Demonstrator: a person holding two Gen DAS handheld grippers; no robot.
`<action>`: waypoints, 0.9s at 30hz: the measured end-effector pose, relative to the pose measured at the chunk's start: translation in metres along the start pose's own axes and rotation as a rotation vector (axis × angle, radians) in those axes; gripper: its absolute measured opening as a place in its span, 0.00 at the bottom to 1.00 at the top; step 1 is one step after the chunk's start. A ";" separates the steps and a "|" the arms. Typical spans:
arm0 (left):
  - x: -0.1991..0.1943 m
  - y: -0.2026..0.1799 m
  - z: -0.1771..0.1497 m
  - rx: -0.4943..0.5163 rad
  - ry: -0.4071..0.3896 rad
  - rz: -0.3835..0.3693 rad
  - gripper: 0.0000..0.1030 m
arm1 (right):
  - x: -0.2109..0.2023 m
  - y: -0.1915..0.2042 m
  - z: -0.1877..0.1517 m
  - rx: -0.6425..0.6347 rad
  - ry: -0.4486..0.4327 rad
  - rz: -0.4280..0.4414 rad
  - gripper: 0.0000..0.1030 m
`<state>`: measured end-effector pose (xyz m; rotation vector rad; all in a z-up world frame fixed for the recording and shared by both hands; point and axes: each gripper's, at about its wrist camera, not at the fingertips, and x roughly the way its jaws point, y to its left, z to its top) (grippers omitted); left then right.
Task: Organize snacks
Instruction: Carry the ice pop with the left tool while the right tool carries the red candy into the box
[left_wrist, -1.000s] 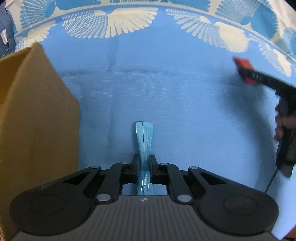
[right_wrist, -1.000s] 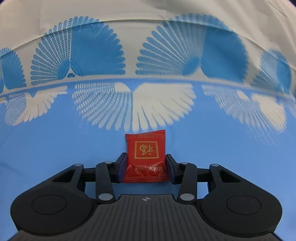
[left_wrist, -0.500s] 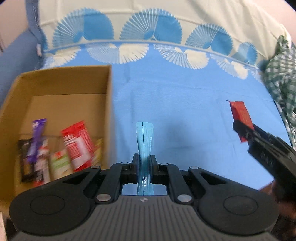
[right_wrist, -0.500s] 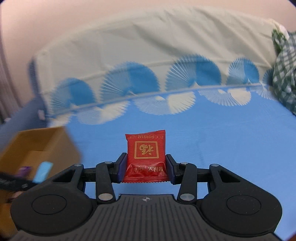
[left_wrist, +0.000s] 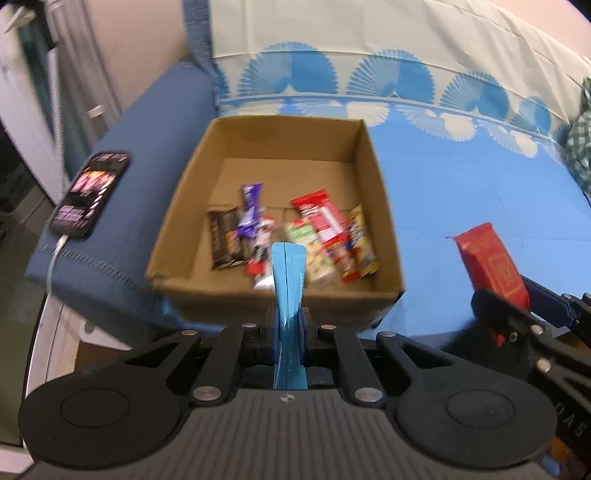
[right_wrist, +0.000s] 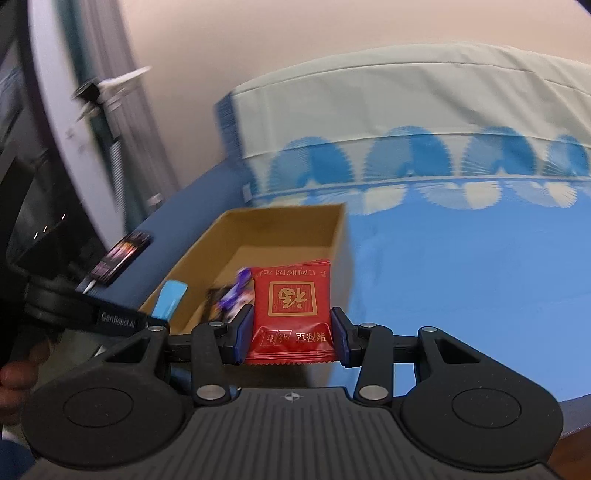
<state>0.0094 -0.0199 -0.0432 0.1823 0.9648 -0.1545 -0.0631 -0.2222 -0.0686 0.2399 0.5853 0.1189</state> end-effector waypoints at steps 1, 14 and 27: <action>-0.005 0.006 -0.006 -0.012 -0.005 -0.002 0.10 | -0.004 0.009 -0.003 -0.022 0.003 0.007 0.44; -0.040 0.024 -0.033 -0.058 -0.088 -0.036 0.10 | -0.038 0.051 -0.009 -0.145 -0.044 0.001 0.44; -0.041 0.022 -0.035 -0.051 -0.093 -0.037 0.10 | -0.041 0.052 -0.011 -0.151 -0.047 -0.001 0.44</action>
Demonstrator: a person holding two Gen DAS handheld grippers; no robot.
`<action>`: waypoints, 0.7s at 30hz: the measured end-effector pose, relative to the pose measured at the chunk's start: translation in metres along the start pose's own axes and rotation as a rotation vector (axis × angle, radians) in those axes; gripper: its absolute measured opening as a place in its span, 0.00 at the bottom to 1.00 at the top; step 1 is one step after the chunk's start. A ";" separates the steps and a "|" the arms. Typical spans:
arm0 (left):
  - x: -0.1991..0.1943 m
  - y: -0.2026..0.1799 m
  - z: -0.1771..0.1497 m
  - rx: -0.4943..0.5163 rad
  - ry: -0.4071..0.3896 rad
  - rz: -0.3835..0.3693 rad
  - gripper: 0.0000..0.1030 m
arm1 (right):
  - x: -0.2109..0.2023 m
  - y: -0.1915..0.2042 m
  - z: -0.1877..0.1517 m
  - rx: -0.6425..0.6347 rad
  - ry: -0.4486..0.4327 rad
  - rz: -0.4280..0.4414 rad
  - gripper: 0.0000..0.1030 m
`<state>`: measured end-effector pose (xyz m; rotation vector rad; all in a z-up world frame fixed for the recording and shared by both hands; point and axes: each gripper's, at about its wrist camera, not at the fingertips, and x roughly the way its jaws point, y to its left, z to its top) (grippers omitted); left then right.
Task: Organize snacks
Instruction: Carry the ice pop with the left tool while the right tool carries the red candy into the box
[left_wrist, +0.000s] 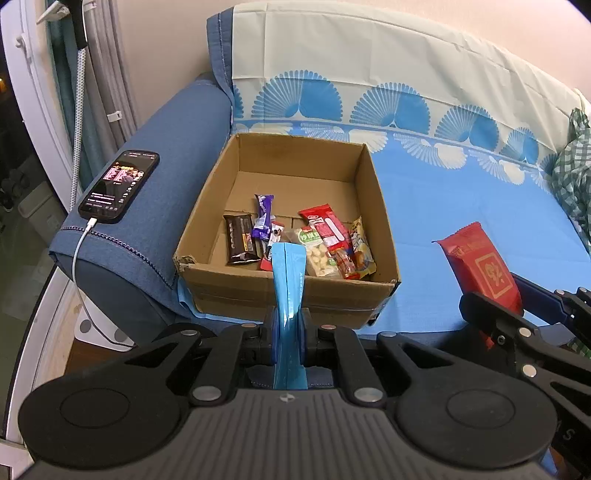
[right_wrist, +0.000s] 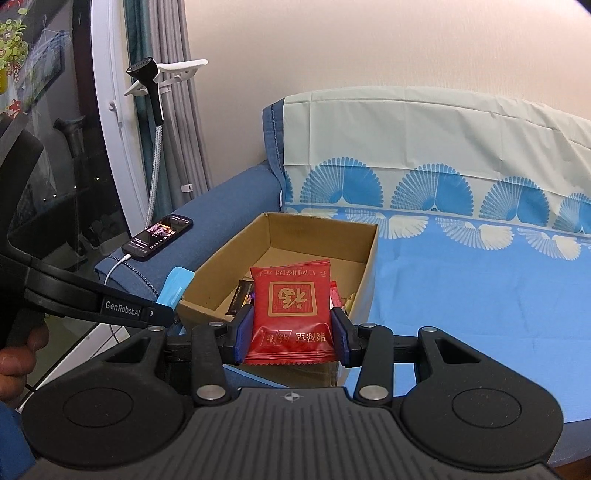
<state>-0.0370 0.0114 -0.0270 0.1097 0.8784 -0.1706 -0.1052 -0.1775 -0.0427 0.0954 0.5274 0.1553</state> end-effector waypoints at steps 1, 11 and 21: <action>0.001 0.000 0.000 0.000 0.002 0.000 0.10 | 0.000 0.000 0.000 0.000 0.001 0.001 0.45; 0.011 0.001 0.002 0.000 0.029 -0.005 0.10 | 0.009 -0.001 0.001 0.004 0.031 0.004 0.45; 0.026 0.001 0.003 -0.005 0.065 -0.010 0.10 | 0.022 0.000 0.000 0.007 0.073 0.002 0.45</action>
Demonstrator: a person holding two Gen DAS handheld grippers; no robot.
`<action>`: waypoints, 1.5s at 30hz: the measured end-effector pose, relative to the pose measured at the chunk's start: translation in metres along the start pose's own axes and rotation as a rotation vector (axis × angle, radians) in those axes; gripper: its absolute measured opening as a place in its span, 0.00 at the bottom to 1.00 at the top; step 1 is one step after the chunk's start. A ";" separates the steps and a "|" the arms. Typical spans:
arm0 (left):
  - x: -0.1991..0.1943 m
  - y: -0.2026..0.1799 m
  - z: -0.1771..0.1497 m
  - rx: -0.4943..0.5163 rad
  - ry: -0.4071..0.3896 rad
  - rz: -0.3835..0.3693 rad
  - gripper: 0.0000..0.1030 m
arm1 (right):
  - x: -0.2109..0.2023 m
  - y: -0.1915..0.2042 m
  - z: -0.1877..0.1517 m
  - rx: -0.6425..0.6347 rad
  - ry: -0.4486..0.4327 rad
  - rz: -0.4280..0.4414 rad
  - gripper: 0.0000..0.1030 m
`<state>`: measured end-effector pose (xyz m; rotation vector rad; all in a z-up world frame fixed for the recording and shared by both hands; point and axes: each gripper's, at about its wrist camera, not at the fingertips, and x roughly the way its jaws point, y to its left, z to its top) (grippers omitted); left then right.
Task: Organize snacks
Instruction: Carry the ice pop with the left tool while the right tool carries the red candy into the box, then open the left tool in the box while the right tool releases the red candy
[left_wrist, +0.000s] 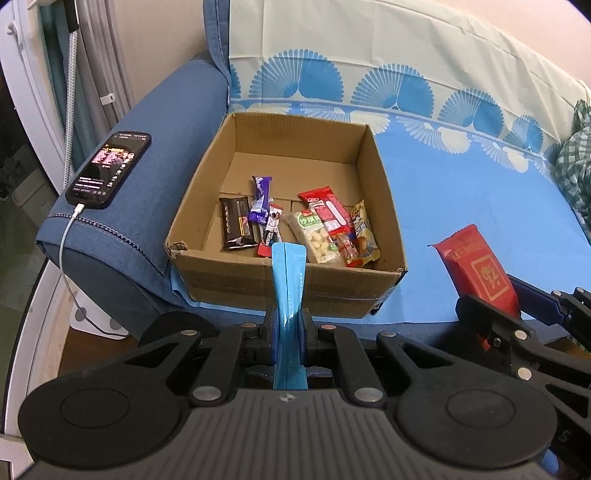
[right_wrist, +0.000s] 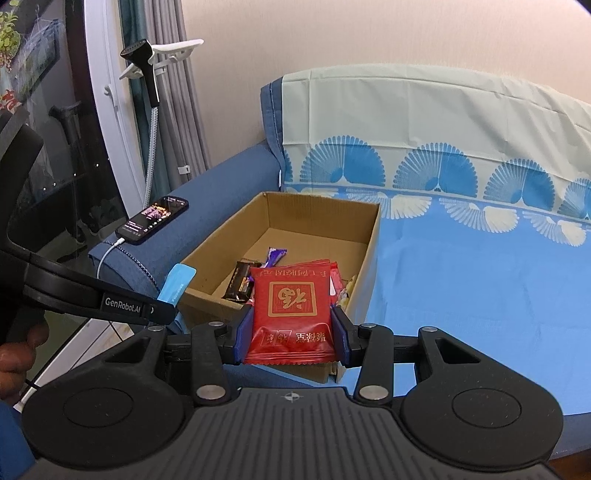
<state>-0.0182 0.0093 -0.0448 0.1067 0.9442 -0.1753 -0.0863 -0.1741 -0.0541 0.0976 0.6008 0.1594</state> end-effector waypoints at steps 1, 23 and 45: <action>0.002 0.001 0.000 -0.001 0.004 -0.001 0.10 | 0.002 0.000 0.001 0.000 0.006 -0.001 0.45; 0.069 0.029 0.081 0.009 0.033 -0.008 0.11 | 0.091 -0.010 0.041 0.008 0.097 -0.011 0.45; 0.195 0.033 0.151 0.077 0.147 0.031 0.11 | 0.224 -0.033 0.075 0.044 0.183 -0.004 0.45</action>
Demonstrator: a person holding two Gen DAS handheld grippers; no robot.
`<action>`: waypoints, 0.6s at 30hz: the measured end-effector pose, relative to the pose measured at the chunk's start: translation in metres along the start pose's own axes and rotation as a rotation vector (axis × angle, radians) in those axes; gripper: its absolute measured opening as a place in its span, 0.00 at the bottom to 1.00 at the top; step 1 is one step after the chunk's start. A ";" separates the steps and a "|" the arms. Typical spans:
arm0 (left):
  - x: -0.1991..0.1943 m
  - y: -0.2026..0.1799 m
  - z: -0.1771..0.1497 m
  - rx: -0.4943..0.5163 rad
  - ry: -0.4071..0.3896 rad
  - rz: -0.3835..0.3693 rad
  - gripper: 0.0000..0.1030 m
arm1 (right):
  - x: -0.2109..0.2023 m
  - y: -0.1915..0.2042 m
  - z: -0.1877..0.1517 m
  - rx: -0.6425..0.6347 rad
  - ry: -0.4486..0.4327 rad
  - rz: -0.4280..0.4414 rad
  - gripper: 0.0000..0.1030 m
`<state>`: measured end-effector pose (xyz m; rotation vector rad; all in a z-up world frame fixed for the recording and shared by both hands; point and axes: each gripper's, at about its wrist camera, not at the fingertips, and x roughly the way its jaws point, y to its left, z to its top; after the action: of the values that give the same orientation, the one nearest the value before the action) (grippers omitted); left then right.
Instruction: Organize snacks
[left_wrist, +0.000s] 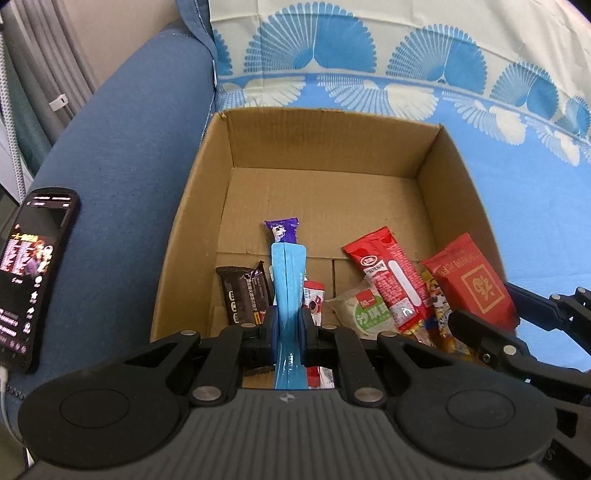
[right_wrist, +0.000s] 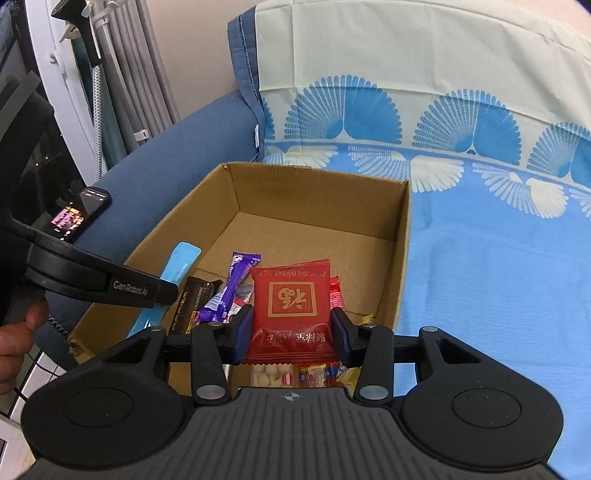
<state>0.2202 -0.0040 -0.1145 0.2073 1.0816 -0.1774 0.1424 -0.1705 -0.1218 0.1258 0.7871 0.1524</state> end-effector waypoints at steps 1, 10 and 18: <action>0.004 0.000 0.002 0.000 0.006 0.002 0.11 | 0.004 -0.001 0.001 0.003 0.004 -0.001 0.45; 0.011 0.008 0.005 -0.025 -0.085 0.092 1.00 | 0.023 -0.010 0.010 0.038 -0.020 -0.021 0.88; -0.016 0.008 -0.027 -0.039 -0.038 0.060 1.00 | -0.012 -0.010 -0.010 0.076 0.009 -0.032 0.92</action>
<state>0.1914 0.0113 -0.1123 0.2001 1.0389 -0.1054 0.1282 -0.1823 -0.1221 0.1840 0.8035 0.0925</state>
